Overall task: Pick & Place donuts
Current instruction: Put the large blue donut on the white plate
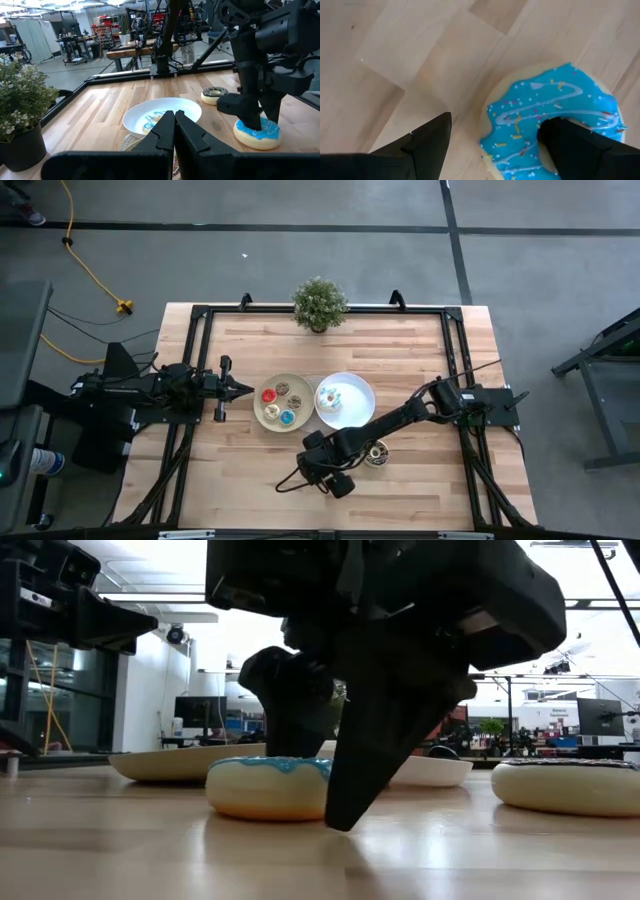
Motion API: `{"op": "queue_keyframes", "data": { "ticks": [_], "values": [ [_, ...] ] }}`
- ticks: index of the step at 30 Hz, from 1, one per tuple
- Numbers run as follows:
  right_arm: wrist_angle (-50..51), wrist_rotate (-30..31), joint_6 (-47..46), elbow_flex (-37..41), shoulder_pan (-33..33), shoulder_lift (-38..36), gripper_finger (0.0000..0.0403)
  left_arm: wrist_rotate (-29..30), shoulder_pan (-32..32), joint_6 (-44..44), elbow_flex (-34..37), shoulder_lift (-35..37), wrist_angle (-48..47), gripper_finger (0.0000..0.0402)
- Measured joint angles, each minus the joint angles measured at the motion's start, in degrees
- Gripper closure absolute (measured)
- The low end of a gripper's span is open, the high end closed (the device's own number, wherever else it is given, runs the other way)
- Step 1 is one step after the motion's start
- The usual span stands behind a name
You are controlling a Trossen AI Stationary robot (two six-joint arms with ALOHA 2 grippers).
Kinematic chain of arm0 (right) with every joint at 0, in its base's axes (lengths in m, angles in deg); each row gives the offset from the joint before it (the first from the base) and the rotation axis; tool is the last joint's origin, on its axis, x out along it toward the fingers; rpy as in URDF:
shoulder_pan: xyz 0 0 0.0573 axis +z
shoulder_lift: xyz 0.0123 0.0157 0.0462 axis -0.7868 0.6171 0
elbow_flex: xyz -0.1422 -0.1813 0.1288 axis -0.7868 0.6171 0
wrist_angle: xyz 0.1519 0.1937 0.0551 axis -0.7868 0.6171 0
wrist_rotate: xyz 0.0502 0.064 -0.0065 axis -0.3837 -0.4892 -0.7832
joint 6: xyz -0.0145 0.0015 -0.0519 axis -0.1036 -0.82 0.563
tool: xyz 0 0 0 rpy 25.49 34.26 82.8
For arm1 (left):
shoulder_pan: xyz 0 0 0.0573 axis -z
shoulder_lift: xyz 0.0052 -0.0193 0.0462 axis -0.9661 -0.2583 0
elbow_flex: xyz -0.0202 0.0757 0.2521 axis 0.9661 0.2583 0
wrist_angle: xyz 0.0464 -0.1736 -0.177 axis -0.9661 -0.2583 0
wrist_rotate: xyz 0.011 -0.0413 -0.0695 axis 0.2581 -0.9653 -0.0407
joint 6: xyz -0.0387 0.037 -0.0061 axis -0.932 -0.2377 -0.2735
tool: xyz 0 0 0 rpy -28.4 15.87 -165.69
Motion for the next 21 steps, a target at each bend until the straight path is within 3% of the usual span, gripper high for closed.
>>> {"op": "queue_keyframes", "data": {
  "ticks": [10, 21],
  "values": [
    [-0.5, 1.1, 0.1, 0.0, 0.0, 0.1, 0.0115, 0.0, 0.0, 0.0, 0.0, 0.0, 0.0, 0.0401],
    [-0.7, 1.3, 0.1, 0.0, 0.0, 0.1, 0.0179, 0.0, 0.0, 0.0, 0.0, 0.0, 0.0, 0.0401]
  ]
}}
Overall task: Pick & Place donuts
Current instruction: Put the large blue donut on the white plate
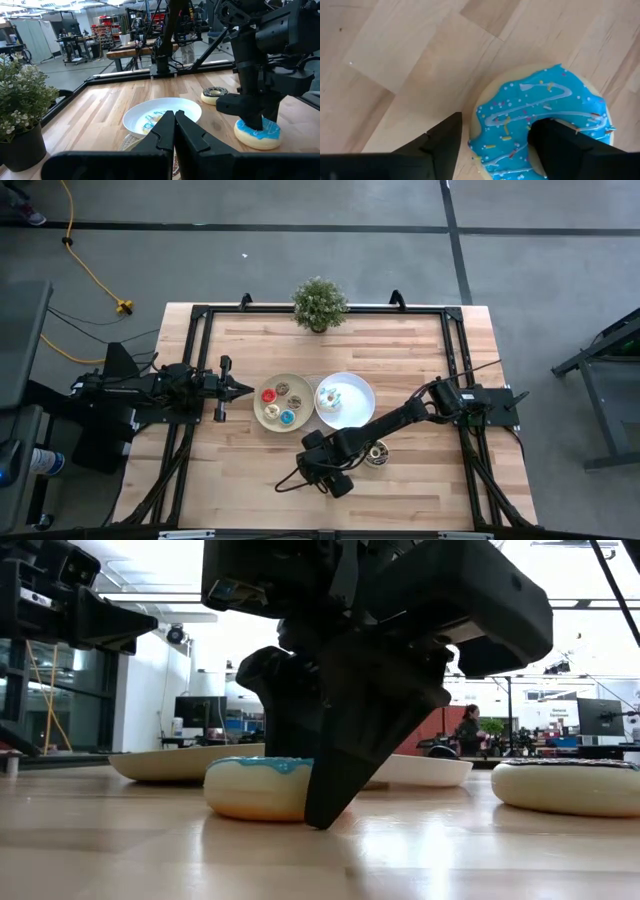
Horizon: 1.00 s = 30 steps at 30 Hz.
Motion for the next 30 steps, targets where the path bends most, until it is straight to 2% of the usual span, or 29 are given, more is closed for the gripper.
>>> {"op": "queue_keyframes", "data": {
  "ticks": [22, 30],
  "values": [
    [0.0, -0.1, -0.2, 0.0, -0.2, -0.4, 0.0257, 0.0, 0.0, 0.0, 0.0, 0.0, 0.0, 0.0401],
    [-0.4, -0.3, -0.2, 0.0, -0.9, -2.8, 0.0261, 0.0, 0.0, 0.0, 0.0, 0.0, 0.0, 0.0401]
  ]
}}
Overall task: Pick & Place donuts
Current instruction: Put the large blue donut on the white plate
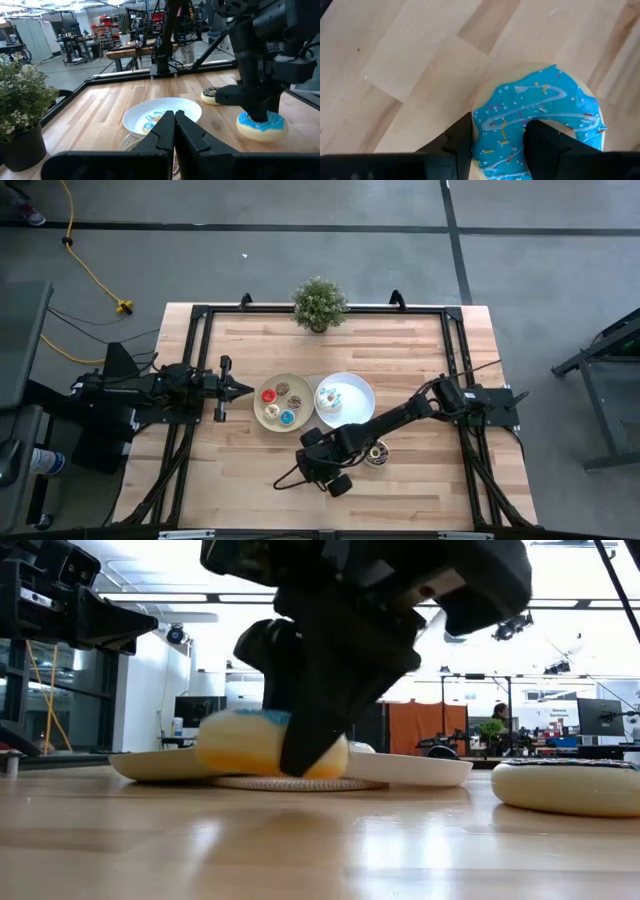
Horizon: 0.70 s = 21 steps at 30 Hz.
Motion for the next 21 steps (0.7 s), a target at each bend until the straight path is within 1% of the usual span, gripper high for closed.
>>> {"op": "queue_keyframes", "data": {
  "ticks": [7, 12, 17, 21],
  "values": [
    [0.0, 0.2, -0.1, -0.1, -1.5, -3.3, 0.0263, 0.0, 0.0, 0.0, 0.0, 0.0, 0.0, 0.0401],
    [0.9, 0.3, -2.5, -0.1, -3.4, -5.9, 0.0262, 0.0, 0.0, 0.0, 0.0, 0.0, 0.0, 0.0401],
    [4.8, 0.6, -4.6, -0.1, -5.9, -7.9, 0.0264, 0.0, 0.0, 0.0, 0.0, 0.0, 0.0, 0.0401],
    [8.4, 0.5, -8.3, -0.1, -8.0, -9.2, 0.0264, 0.0, 0.0, 0.0, 0.0, 0.0, 0.0, 0.0401]
  ]
}}
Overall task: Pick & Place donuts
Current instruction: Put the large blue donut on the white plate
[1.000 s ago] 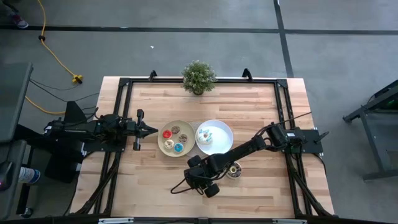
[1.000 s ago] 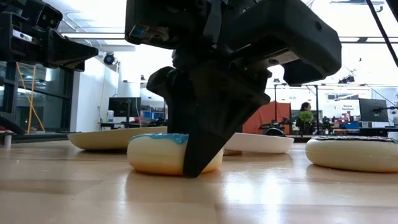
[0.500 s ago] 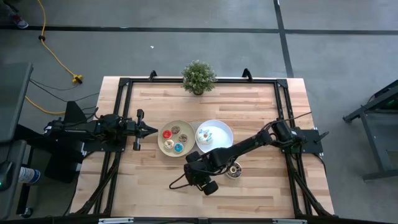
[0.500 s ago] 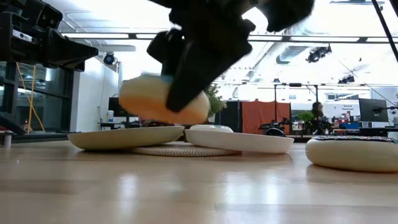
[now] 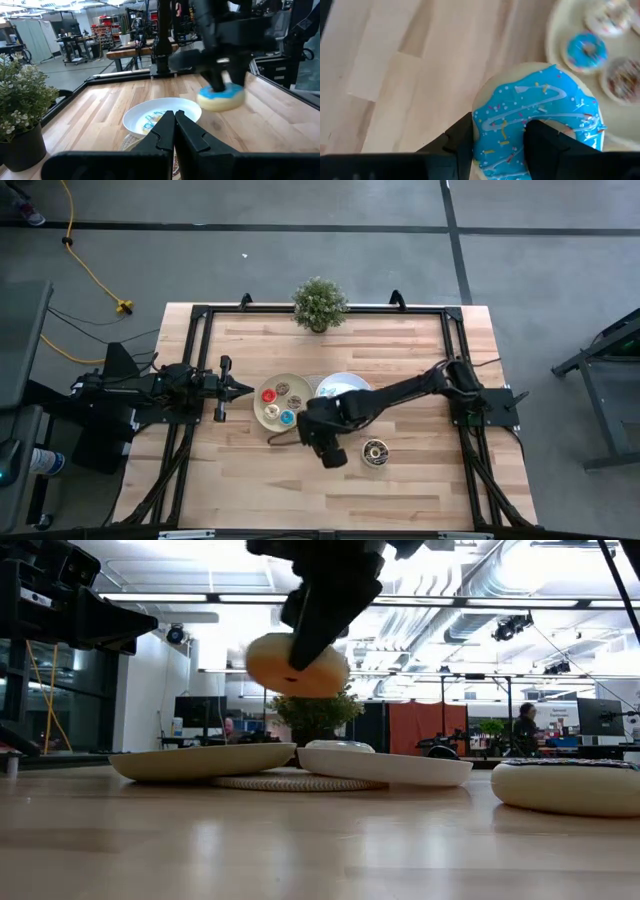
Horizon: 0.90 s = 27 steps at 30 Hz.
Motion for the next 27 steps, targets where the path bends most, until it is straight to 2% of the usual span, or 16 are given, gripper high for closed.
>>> {"op": "queue_keyframes", "data": {
  "ticks": [13, 22, 27],
  "values": [
    [10.7, -0.4, -11.9, 0.2, -6.7, -1.2, 0.0265, 0.0, 0.0, 0.0, 0.0, 0.0, 0.0, 0.0401],
    [11.4, -0.4, -21.6, 4.0, -10.6, -1.3, 0.0265, 0.0, 0.0, 0.0, 0.0, 0.0, 0.0, 0.0401],
    [10.9, -0.4, -24.8, 7.2, -10.6, -4.5, 0.0265, 0.0, 0.0, 0.0, 0.0, 0.0, 0.0, 0.0401]
  ]
}}
